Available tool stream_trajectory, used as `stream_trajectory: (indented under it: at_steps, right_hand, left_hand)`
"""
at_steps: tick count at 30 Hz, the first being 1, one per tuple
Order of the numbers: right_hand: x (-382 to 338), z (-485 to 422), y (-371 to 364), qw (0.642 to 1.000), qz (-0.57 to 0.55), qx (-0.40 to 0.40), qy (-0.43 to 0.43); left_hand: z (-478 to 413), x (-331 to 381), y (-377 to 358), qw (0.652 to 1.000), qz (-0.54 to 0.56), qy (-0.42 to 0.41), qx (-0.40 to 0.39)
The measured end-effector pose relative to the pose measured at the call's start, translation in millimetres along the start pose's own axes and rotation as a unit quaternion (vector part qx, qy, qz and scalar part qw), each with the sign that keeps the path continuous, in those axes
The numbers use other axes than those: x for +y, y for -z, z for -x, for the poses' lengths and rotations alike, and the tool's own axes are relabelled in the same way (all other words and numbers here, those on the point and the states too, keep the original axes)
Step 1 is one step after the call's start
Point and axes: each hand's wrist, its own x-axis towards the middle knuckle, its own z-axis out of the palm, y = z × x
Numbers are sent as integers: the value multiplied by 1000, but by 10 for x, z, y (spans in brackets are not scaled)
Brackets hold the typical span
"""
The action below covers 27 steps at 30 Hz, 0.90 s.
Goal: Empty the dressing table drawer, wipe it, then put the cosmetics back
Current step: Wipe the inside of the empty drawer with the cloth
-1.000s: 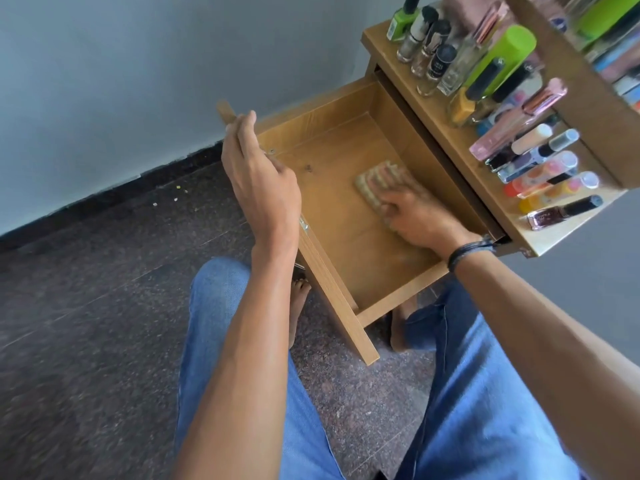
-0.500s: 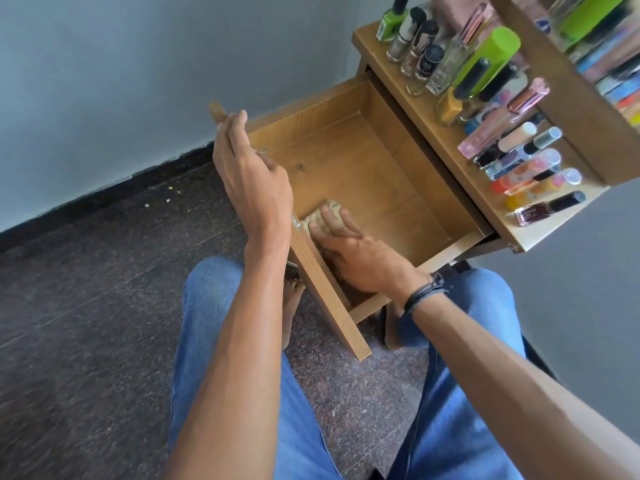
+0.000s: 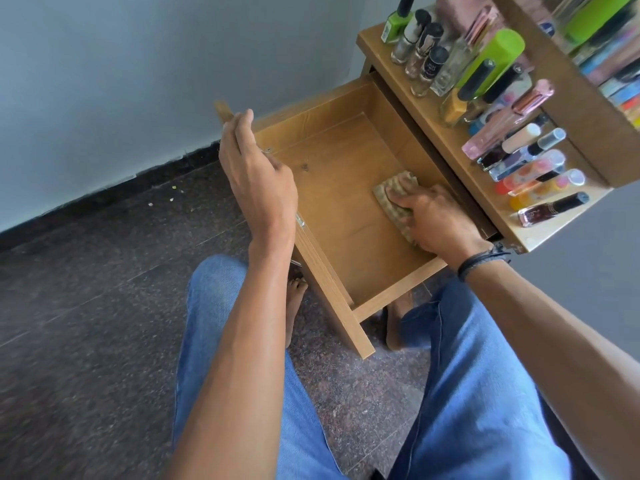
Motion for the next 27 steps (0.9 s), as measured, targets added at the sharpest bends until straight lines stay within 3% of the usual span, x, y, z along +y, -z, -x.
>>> stream_trajectory:
  at_steps: [5,12,18,27]
  right_hand:
    - [-28,-79,-162,1000,5,20,-21]
    - [-140,-369,-175,998,-3,-4,70]
    - [-307,-768,-9,998,31,-14,51]
    - [-62,37,-167,998,11,-32,-49]
  left_hand:
    - [0,3,-2,1000,-3,3,0]
    - [1,2,2,1000,-2,5,-3]
    - [1,0,10,1000,-10,-1,-4]
    - [-2,-25,-12,1000,-10,-8,-3]
